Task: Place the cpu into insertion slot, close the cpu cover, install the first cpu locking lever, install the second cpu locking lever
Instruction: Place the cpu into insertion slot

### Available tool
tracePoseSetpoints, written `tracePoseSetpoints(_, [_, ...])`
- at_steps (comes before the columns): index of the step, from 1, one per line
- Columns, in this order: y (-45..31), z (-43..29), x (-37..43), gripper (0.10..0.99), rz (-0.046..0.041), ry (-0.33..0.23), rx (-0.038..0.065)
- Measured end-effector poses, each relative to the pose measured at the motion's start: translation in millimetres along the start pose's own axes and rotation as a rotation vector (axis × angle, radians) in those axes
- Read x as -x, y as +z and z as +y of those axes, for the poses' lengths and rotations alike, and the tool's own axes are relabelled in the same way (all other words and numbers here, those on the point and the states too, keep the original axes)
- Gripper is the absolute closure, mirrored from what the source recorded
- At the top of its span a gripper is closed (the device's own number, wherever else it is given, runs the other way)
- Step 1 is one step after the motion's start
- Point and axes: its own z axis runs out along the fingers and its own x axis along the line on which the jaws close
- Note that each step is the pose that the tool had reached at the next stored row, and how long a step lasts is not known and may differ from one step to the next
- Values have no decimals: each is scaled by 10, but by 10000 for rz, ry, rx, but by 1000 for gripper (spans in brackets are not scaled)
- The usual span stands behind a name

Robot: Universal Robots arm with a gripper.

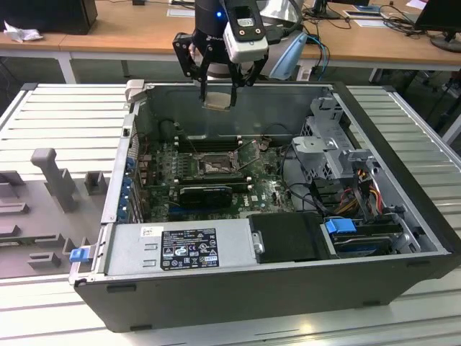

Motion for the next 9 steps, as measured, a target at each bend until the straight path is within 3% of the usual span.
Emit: tracePoseSetpoints(9, [0, 0, 0, 561, -23, 265, 5])
